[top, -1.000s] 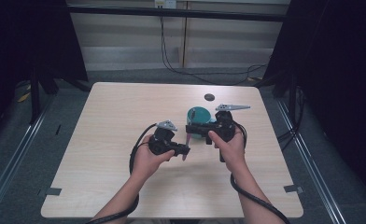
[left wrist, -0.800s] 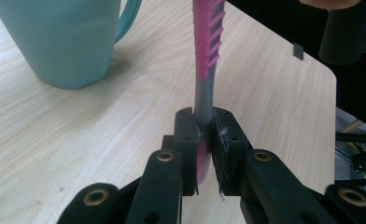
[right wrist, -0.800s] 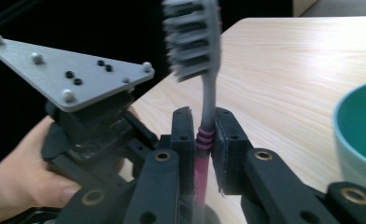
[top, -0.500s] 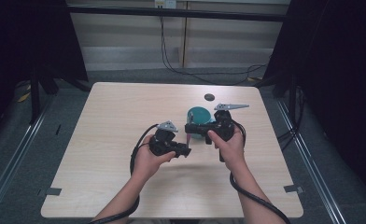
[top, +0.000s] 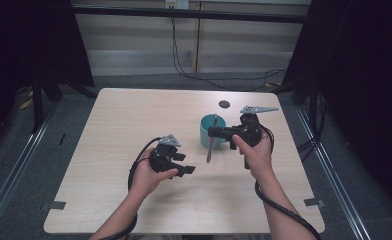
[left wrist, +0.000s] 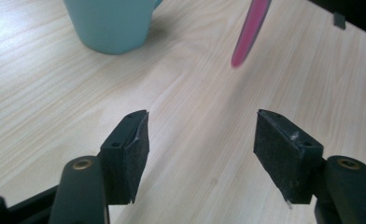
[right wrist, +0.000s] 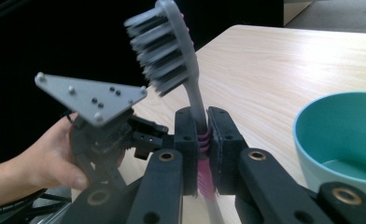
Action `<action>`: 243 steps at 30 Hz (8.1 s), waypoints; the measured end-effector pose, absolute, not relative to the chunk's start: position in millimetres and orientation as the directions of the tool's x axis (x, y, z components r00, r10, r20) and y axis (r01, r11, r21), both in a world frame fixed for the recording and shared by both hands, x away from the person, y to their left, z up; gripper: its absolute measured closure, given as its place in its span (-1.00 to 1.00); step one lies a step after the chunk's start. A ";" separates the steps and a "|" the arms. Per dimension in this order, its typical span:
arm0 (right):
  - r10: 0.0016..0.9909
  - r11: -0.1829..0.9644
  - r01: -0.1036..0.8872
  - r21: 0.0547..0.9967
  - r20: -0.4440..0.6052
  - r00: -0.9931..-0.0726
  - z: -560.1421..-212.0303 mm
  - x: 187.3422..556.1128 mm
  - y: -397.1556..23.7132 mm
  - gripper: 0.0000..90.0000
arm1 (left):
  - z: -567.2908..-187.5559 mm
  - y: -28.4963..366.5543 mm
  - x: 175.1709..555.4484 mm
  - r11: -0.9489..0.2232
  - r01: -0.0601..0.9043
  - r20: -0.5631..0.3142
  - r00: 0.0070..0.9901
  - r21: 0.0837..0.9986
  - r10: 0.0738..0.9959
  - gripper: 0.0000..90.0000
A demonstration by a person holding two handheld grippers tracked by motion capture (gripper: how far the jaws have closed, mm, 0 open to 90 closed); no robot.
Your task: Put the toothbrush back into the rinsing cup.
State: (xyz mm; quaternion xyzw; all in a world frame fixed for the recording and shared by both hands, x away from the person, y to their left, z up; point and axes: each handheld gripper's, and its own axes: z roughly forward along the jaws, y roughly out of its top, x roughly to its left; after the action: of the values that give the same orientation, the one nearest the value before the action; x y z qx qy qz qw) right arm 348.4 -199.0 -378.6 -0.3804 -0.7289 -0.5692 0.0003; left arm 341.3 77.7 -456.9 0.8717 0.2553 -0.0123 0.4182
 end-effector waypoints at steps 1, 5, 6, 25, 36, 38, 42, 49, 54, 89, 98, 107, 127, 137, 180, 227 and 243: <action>0.555 0.060 0.552 0.832 0.432 -0.711 -377.6 348.8 -199.7 0.86 | -458.8 78.8 340.1 -0.530 0.449 -0.226 0.872 0.719 0.433 -0.22; 0.569 0.063 0.546 0.835 0.419 -0.707 -371.9 349.5 -202.3 0.86 | -466.9 81.4 336.6 -0.548 0.443 -0.209 0.875 0.709 0.437 -0.32; 0.570 0.065 0.542 0.838 0.415 -0.709 -370.6 349.7 -202.9 0.86 | -470.1 82.6 335.6 -0.560 0.435 -0.198 0.879 0.705 0.433 -0.34; 0.591 0.060 0.517 0.854 0.387 -0.708 -350.1 354.9 -216.4 0.85 | -495.2 95.8 326.0 -0.605 0.431 -0.134 0.871 0.669 0.472 -0.56; 0.610 0.059 0.492 0.869 0.359 -0.706 -334.0 360.4 -219.6 0.85 | -501.3 98.5 323.8 -0.619 0.398 -0.089 0.880 0.677 0.467 -0.60; 0.615 0.052 0.487 0.872 0.356 -0.704 -331.5 361.8 -219.4 0.85 | -502.5 98.7 322.8 -0.629 0.373 -0.073 0.891 0.682 0.449 -0.63; 0.625 0.045 0.471 0.881 0.343 -0.701 -326.5 365.0 -219.0 0.86 | -504.5 100.4 321.9 -0.616 0.369 -0.075 0.890 0.696 0.449 -0.66; 0.644 0.034 0.456 0.889 0.330 -0.690 -323.2 369.8 -218.8 0.86 | -507.0 103.3 321.4 -0.595 0.364 -0.081 0.891 0.717 0.447 -0.67; 0.652 0.015 0.440 0.898 0.325 -0.685 -322.5 373.3 -218.6 0.86 | -509.1 104.1 320.1 -0.592 0.341 -0.067 0.898 0.730 0.435 -0.68; 0.704 -0.006 0.421 0.907 0.303 -0.642 -321.2 395.8 -219.3 0.85 | -510.4 102.3 317.9 -0.603 0.317 -0.033 0.901 0.732 0.433 -0.70; 0.719 0.007 0.426 0.905 0.291 -0.631 -326.3 404.7 -215.2 0.85 | -510.1 102.5 317.9 -0.608 0.314 -0.028 0.901 0.729 0.432 -0.70; 0.732 0.016 0.436 0.900 0.286 -0.618 -344.1 410.2 -209.5 0.85 | -510.0 102.7 317.9 -0.610 0.313 -0.027 0.902 0.728 0.431 -0.69; 0.750 0.017 0.465 0.885 0.296 -0.592 -391.5 423.6 -200.7 0.85 | -510.2 102.5 317.4 -0.604 0.312 -0.028 0.902 0.733 0.431 -0.68; 0.763 0.020 0.481 0.877 0.298 -0.574 -415.7 421.8 -195.9 0.84 | -510.4 102.3 317.4 -0.601 0.312 -0.029 0.901 0.735 0.432 -0.68; 0.822 -0.008 0.508 0.862 0.295 -0.488 -426.6 401.0 -222.2 -0.09 | -510.3 102.5 317.5 -0.606 0.312 -0.029 0.903 0.732 0.430 -0.68; 0.797 0.121 0.529 0.840 0.235 -0.557 -411.5 344.8 -247.0 -0.52 | -510.3 102.5 317.6 -0.606 0.312 -0.031 0.903 0.732 0.428 -0.67; 0.784 0.165 0.515 0.841 0.205 -0.586 -412.6 330.0 -251.1 -0.57 | -510.3 102.4 317.4 -0.604 0.314 -0.032 0.902 0.732 0.431 -0.67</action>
State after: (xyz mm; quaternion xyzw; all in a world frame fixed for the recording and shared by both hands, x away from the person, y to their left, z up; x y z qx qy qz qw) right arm 330.0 -251.1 -412.6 -0.4331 -0.7503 -0.4795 -0.1402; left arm 317.4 102.4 -510.3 0.8925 0.2087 0.0740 0.3931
